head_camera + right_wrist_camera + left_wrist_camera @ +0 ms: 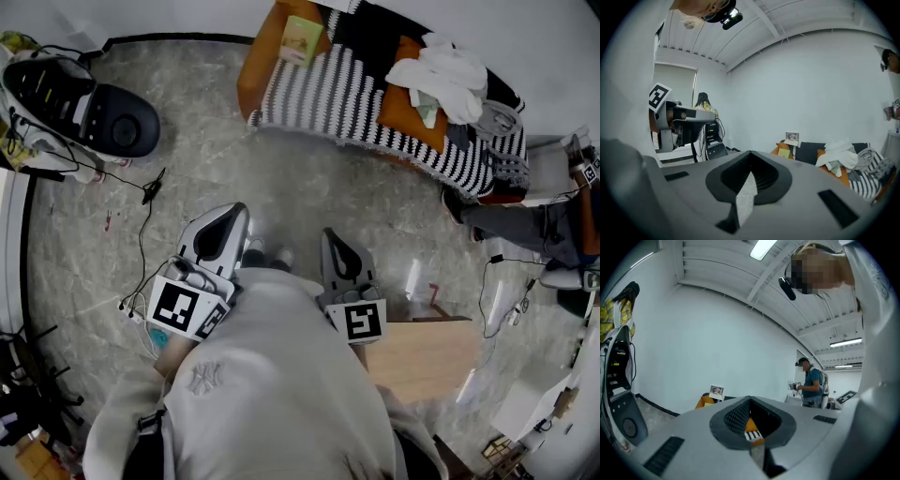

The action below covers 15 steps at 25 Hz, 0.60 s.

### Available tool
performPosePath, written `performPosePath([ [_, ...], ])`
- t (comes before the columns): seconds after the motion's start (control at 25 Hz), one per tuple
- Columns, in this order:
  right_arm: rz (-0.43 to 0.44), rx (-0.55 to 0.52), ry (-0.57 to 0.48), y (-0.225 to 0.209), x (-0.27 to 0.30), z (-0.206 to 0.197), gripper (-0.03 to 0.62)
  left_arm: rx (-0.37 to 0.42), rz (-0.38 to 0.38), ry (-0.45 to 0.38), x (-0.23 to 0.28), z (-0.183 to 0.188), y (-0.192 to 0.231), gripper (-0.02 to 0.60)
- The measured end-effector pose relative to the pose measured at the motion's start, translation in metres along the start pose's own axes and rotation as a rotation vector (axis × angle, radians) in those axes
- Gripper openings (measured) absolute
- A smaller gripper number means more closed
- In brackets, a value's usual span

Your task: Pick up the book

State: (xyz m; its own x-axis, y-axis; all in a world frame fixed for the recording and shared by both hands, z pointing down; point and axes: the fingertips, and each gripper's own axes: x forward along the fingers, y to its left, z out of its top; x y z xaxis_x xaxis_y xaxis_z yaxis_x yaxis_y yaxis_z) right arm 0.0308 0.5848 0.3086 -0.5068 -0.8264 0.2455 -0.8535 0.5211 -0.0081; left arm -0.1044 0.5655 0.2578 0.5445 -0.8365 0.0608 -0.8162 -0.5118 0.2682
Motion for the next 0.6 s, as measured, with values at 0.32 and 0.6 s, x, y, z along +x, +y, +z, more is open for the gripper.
performPosePath([
  [0.32,-0.007,-0.001,-0.007,-0.005,-0.017,-0.001,0.017,0.011,-0.024,-0.004,0.0,0.0,-0.02,0.009],
  [0.6,-0.021,-0.009,-0.026,-0.014,-0.04,-0.003,0.017,0.027,-0.044,-0.02,-0.002,-0.004,-0.044,0.009],
])
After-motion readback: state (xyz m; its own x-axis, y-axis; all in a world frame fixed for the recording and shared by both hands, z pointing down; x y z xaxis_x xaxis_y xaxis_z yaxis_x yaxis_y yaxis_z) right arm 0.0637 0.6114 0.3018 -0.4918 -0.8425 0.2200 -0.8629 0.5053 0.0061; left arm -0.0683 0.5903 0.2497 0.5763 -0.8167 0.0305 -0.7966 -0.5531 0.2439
